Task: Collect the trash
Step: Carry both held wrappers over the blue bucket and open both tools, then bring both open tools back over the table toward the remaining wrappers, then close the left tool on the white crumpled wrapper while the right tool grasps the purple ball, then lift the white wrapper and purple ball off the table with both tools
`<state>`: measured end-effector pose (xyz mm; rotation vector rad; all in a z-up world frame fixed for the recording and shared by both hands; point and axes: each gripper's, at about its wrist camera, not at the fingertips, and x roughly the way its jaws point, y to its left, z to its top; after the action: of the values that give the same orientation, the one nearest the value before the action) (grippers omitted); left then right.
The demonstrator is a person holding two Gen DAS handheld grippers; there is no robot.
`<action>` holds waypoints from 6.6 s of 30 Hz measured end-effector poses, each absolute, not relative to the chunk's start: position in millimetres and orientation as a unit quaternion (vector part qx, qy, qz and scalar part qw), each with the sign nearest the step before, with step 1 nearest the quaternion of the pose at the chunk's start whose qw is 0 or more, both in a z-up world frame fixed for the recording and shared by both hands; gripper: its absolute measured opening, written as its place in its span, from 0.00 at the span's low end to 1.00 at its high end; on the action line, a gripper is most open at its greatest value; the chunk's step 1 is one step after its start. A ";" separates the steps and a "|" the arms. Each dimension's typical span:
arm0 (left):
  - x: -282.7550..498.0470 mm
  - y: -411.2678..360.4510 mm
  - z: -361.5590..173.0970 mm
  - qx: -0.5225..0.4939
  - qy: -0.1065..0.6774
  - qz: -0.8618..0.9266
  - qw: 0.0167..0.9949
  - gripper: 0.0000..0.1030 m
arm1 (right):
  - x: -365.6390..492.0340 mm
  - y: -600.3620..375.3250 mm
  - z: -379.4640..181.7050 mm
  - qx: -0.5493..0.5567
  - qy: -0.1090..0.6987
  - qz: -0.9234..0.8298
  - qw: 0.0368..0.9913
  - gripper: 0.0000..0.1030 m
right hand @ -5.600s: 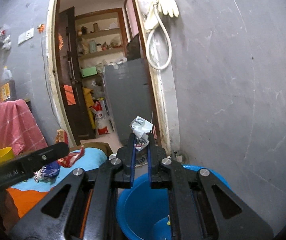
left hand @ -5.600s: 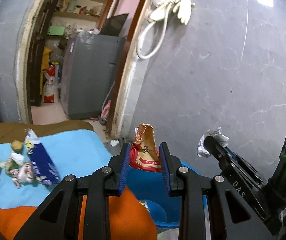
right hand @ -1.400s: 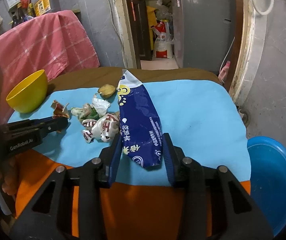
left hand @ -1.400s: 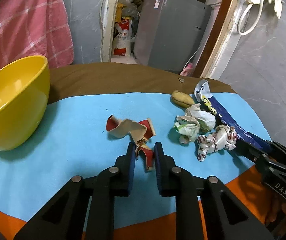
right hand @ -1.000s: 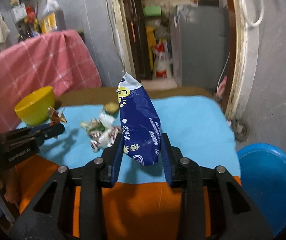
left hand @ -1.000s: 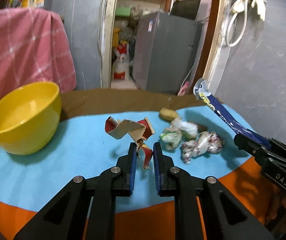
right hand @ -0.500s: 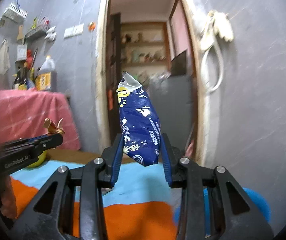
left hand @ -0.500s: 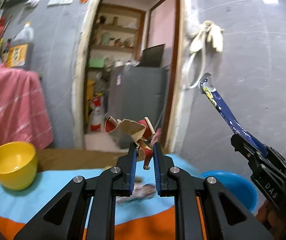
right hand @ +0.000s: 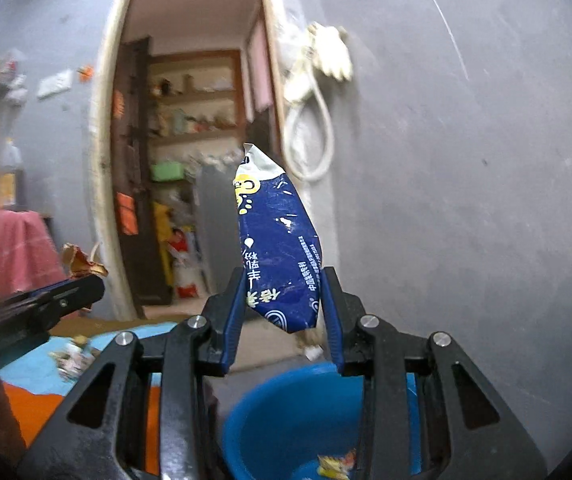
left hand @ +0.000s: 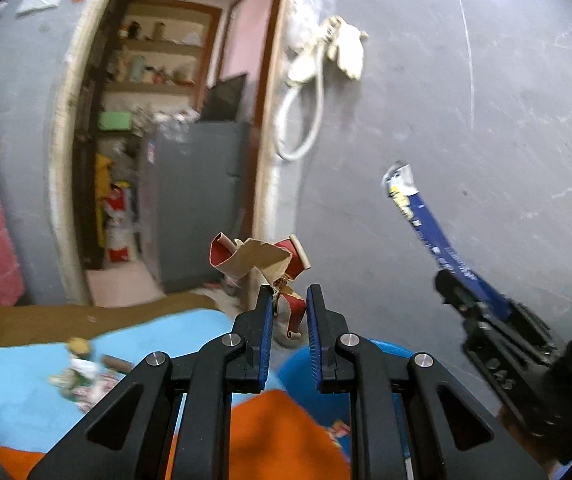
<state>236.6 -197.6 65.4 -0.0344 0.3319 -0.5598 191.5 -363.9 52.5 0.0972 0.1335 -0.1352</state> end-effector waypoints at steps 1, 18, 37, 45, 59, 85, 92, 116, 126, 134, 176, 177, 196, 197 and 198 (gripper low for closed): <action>239.2 -205.0 64.2 -0.013 0.173 -0.283 0.943 0.13 | 195.2 -371.3 49.5 0.058 0.080 -0.078 0.992 0.49; 294.0 -270.6 17.3 0.013 0.317 -0.338 0.886 0.14 | 220.1 -415.2 19.3 0.129 0.180 -0.103 0.970 0.50; 296.1 -243.7 2.6 -0.006 0.340 -0.297 0.892 0.38 | 232.2 -418.7 10.9 0.145 0.206 -0.096 0.963 0.54; 289.1 -198.2 28.1 -0.051 0.287 -0.247 0.924 0.63 | 225.1 -404.7 20.9 0.128 0.162 -0.073 0.976 0.74; 250.6 -115.8 58.5 -0.072 0.152 -0.121 0.978 0.98 | 197.8 -362.8 45.4 0.086 0.039 -0.046 0.995 1.00; 226.1 16.6 38.6 -0.047 0.115 -0.006 0.992 0.98 | 215.1 -231.6 47.3 -0.011 0.013 0.063 0.998 1.00; 252.1 25.6 15.6 -0.059 0.193 -0.032 0.979 0.98 | 239.7 -209.7 32.8 -0.048 0.091 0.089 0.991 1.00; 327.1 -0.1 -22.1 -0.068 0.395 -0.143 0.905 0.62 | 306.3 -175.9 -15.3 -0.116 0.327 0.165 0.923 0.86; 345.7 -5.3 -28.8 -0.096 0.433 -0.164 0.881 0.34 | 327.6 -163.9 -26.0 -0.135 0.389 0.193 0.891 0.76; 349.9 1.9 -33.1 -0.130 0.441 -0.175 0.871 0.18 | 340.5 -156.8 -27.6 -0.141 0.407 0.208 0.878 0.75; 231.4 -73.1 61.5 -0.054 0.164 -0.188 0.967 0.08 | 204.8 -240.6 56.2 -0.052 0.034 0.115 0.991 0.61; 230.8 -76.9 63.2 -0.050 0.156 -0.190 0.968 0.08 | 201.0 -245.3 58.7 -0.049 0.026 0.107 0.993 0.61; 233.8 -197.6 62.9 -0.012 0.163 -0.303 0.939 0.08 | 180.3 -336.0 61.0 0.001 0.035 -0.041 0.999 0.62; 237.3 -203.3 59.7 -0.011 0.173 -0.308 0.935 0.08 | 181.8 -338.6 60.8 0.004 0.041 -0.046 0.998 0.62; 238.0 -206.5 57.3 -0.012 0.179 -0.310 0.933 0.08 | 183.5 -341.7 60.0 0.008 0.047 -0.050 0.998 0.62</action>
<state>238.0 -206.5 57.3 -0.0241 0.3669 -0.6352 183.5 -341.7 60.0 0.0162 0.0940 -0.1010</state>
